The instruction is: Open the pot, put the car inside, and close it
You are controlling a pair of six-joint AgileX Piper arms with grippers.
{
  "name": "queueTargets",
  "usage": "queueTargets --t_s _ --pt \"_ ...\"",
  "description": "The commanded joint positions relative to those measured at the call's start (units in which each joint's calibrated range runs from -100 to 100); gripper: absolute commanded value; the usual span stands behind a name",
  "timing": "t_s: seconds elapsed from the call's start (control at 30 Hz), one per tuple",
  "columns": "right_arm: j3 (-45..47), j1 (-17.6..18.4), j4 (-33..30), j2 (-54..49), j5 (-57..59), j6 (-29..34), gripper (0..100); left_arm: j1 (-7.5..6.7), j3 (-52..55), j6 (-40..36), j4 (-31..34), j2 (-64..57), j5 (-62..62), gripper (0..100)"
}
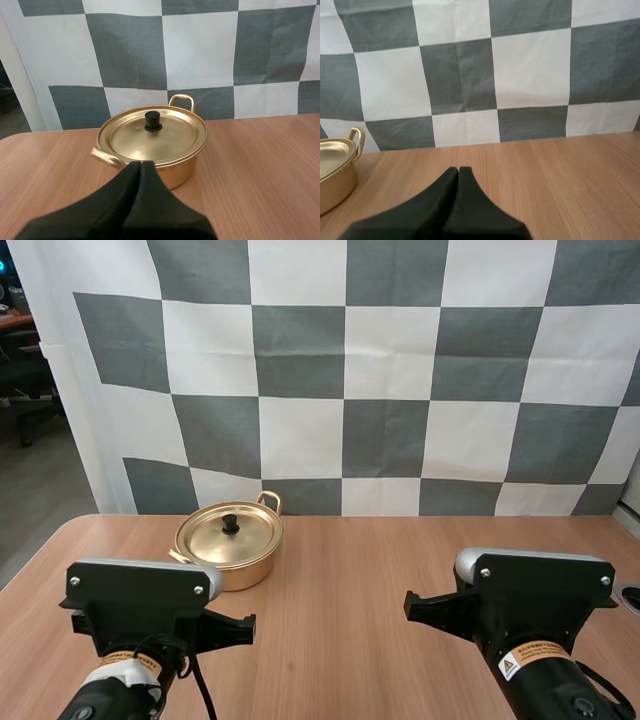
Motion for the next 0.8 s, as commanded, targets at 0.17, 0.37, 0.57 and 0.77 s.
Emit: queueTargets --t_s 0.17,0.37,0.57,0.77 --pt "0.0 0.0 -0.6 -3.3 7.3 0.0 0 0.03 0.0 0.1 0.0 0.0 -0.1 0" --pt "0.0 0.0 -0.6 -3.3 7.7 0.0 0 0.03 0.0 0.1 0.0 0.0 -0.1 0" --pt "0.0 0.0 -0.6 -3.3 7.7 0.0 0 0.03 0.0 0.1 0.0 0.0 -0.1 0" --pt "0.0 0.0 -0.6 -3.3 7.1 0.0 0 0.03 0.0 0.1 0.0 0.0 -0.1 0"
